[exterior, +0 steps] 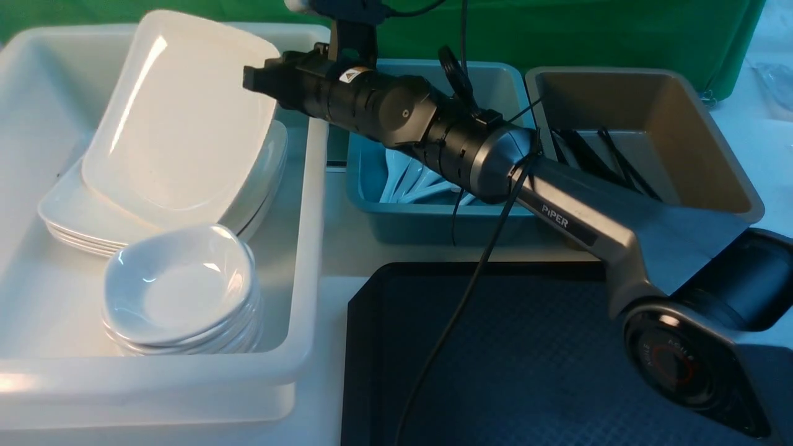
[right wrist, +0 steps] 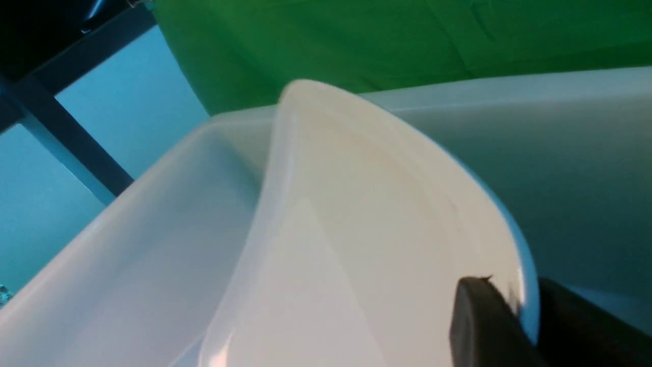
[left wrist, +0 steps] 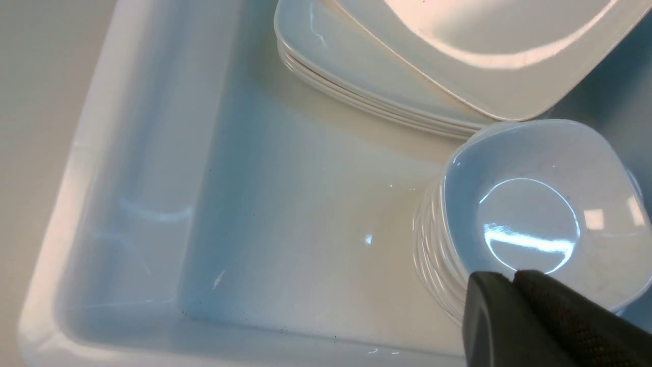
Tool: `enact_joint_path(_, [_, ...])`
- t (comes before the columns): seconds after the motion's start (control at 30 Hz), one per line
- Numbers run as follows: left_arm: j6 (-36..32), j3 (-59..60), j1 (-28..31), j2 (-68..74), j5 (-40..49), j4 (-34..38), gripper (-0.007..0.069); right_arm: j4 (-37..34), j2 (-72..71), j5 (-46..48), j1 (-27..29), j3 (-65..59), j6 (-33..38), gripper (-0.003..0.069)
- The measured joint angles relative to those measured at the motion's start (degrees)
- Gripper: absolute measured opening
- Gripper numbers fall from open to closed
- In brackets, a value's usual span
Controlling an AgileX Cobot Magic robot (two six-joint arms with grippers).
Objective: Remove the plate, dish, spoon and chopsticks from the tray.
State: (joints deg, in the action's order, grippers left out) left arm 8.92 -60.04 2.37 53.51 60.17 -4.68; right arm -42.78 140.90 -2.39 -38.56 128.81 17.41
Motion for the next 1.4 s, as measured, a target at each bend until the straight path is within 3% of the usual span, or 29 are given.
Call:
enact_joint_path(0.1, [0.0, 0.0, 0.0, 0.0, 0.0, 0.0, 0.0017, 0.0, 0.0, 0.0, 0.1, 0.0, 0.1, 0.0293])
enact_joint_path(0.2, [0.0, 0.0, 0.0, 0.0, 0.0, 0.0, 0.0017, 0.1, 0.0, 0.0, 0.1, 0.0, 0.2, 0.0327])
enact_joint_path(0.63, [-0.6, 0.0, 0.0, 0.0, 0.0, 0.0, 0.0017, 0.2, 0.0, 2.4, 0.2, 0.0, 0.2, 0.0327])
enact_joint_path(0.9, [-0.6, 0.0, 0.0, 0.0, 0.0, 0.0, 0.0017, 1.2, -0.2, 11.5, 2.3, 0.2, 0.2, 0.0328])
enact_joint_path(1.17, [-0.6, 0.0, 0.0, 0.0, -0.1, 0.1, 0.0017, 2.0, -1.0, 15.6, 2.5, 0.6, 0.2, 0.0409])
enact_joint_path(1.33, [-0.6, 0.0, 0.0, 0.0, -0.1, 0.2, 0.0017, 6.3, -2.8, 21.6, 2.5, 0.6, 0.2, 0.0421])
enact_joint_path(1.4, [-0.7, 0.0, 0.0, 0.0, -0.1, 0.2, 0.0017, 11.6, -5.2, 26.8, 2.5, 0.5, 0.2, 0.0384])
